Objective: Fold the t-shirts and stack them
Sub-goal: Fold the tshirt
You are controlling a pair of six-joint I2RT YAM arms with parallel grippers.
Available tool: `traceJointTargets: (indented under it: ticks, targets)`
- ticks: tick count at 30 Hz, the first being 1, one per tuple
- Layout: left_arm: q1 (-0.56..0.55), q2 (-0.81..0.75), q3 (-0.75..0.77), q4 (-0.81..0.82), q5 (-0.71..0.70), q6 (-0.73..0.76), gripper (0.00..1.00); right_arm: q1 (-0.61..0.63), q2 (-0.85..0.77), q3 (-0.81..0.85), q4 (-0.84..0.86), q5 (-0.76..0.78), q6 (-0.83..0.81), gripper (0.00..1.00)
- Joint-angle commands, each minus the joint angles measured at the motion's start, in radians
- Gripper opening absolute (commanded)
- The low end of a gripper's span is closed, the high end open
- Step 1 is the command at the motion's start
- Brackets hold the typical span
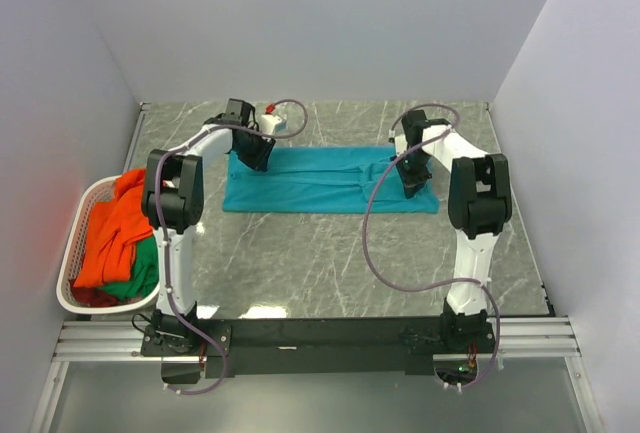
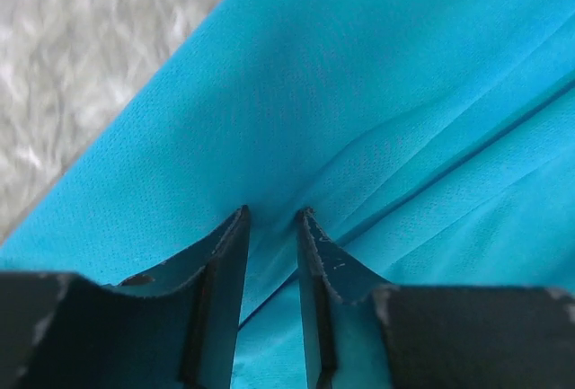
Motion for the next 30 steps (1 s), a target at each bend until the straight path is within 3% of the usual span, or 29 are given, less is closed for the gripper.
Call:
traceJointTargets:
  ticks: [1, 6, 7, 10, 13, 16, 21, 26, 30]
  targets:
    - [0.012, -0.057, -0.122, -0.031, -0.087, 0.014, 0.33, -0.018, 0.048, 0.077, 0.056, 0.103, 0.027, 0.12]
    - [0.01, -0.197, -0.253, -0.044, -0.007, 0.008, 0.35, -0.037, 0.061, 0.132, 0.035, 0.043, 0.004, 0.16]
    - [0.01, -0.223, -0.286, -0.039, 0.009, 0.007, 0.36, -0.049, 0.053, 0.146, 0.018, -0.018, -0.005, 0.21]
    - [0.01, -0.31, -0.296, -0.025, 0.066, -0.006, 0.44, -0.072, -0.011, 0.186, -0.041, -0.174, -0.002, 0.31]
    - [0.009, -0.347, -0.238, -0.031, 0.161, -0.044, 0.48, -0.101, -0.074, 0.188, -0.076, -0.268, 0.011, 0.35]
    - [-0.022, -0.347, -0.182, -0.009, 0.261, -0.113, 0.5, -0.119, -0.099, 0.152, -0.09, -0.316, 0.027, 0.36]
    - [-0.137, -0.292, -0.113, 0.037, 0.304, -0.176, 0.5, -0.133, -0.028, 0.152, -0.102, -0.366, 0.07, 0.36]
    - [-0.212, -0.219, -0.066, 0.091, 0.345, -0.251, 0.51, -0.133, 0.016, 0.139, -0.067, -0.331, 0.106, 0.38]
    - [-0.272, -0.159, -0.038, 0.212, 0.402, -0.396, 0.52, -0.161, 0.05, 0.157, -0.07, -0.294, 0.131, 0.4]
